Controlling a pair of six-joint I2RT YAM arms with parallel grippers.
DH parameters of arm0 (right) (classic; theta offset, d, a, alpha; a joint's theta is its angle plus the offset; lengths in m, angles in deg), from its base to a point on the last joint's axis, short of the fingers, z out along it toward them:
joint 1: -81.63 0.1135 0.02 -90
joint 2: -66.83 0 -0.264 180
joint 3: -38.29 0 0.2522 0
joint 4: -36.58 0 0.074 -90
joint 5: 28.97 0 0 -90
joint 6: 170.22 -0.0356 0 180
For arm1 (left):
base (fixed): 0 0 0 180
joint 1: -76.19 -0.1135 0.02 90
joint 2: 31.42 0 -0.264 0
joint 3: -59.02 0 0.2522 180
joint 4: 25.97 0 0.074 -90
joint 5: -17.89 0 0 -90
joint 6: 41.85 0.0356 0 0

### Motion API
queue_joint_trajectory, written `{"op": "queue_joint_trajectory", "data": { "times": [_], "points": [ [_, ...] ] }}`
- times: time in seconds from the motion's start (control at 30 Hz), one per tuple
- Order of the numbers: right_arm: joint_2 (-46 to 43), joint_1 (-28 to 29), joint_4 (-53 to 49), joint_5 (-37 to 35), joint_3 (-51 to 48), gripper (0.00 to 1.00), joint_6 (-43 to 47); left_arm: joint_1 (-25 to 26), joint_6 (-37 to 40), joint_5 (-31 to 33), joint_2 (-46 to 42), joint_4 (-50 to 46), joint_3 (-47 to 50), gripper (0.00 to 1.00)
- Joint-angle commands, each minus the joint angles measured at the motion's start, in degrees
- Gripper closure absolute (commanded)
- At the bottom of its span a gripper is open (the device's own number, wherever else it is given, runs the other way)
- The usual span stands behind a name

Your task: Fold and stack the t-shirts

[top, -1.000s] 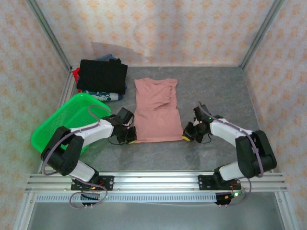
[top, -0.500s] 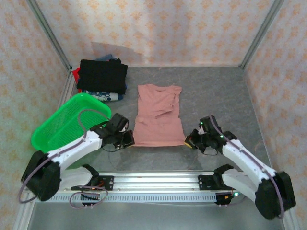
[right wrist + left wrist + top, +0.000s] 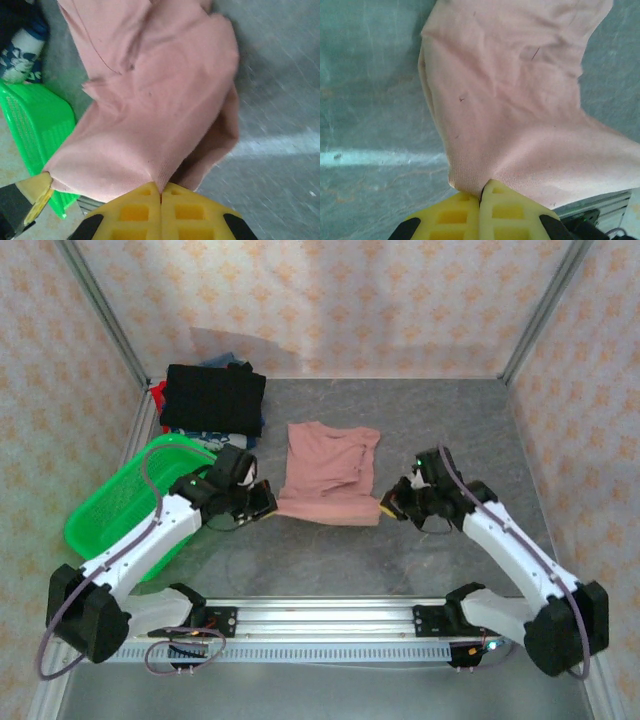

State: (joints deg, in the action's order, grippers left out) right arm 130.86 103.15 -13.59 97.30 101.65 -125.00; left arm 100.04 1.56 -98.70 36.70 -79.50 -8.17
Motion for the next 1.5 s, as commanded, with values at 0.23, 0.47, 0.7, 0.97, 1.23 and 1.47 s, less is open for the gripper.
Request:
{"op": "queue_joint_trajectory", "data": {
  "times": [0.23, 0.47, 0.7, 0.97, 1.23, 1.47],
  "points": [
    [19.5, -7.2, -5.9, 2.3, 20.8, 1.0, 12.1, -7.5, 6.5, -4.7, 13.2, -0.6, -13.5, 1.0],
    [30.5, -10.7, -10.0, 2.6, 32.2, 1.0, 16.5, -10.7, 9.9, -6.1, 24.2, -2.4, -25.4, 1.0],
    [40.0, -12.2, -12.3, 2.8, 41.3, 1.0, 18.8, -12.9, 12.8, -6.4, 34.4, -5.7, -36.6, 1.0],
    [50.6, -12.9, -14.9, 1.9, 52.0, 1.0, 20.7, -14.9, 14.1, -6.3, 45.5, -7.8, -47.0, 1.0],
    [59.1, -13.3, -16.4, 1.3, 60.2, 1.0, 21.4, -15.6, 14.3, -6.3, 53.7, -8.1, -53.4, 1.0],
    [65.8, -14.0, -18.3, 0.6, 66.9, 1.0, 21.9, -16.3, 13.2, -6.4, 60.0, -8.2, -59.1, 1.0]
  ]
}}
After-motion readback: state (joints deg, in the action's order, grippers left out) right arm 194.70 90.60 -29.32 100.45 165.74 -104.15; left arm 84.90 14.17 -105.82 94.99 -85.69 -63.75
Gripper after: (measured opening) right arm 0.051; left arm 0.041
